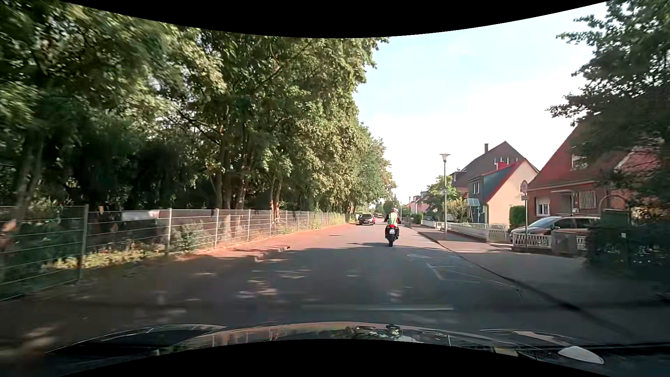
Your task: Follow the waypoints while adhering to traffic rules and regulations
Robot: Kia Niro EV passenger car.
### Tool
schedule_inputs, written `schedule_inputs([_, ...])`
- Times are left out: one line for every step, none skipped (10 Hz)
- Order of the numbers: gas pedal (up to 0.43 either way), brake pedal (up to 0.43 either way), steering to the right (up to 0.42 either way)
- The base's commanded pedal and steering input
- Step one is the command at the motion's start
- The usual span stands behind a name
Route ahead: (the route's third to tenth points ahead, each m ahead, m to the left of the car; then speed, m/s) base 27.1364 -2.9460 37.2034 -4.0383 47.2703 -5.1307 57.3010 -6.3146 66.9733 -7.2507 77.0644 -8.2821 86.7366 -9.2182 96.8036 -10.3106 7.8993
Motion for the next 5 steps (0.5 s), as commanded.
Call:
schedule_inputs([0.157, 0.000, 0.067])
schedule_inputs([0.157, 0.000, 0.067])
schedule_inputs([0.157, 0.000, 0.067])
schedule_inputs([0.157, 0.000, 0.067])
schedule_inputs([0.157, 0.000, 0.066])
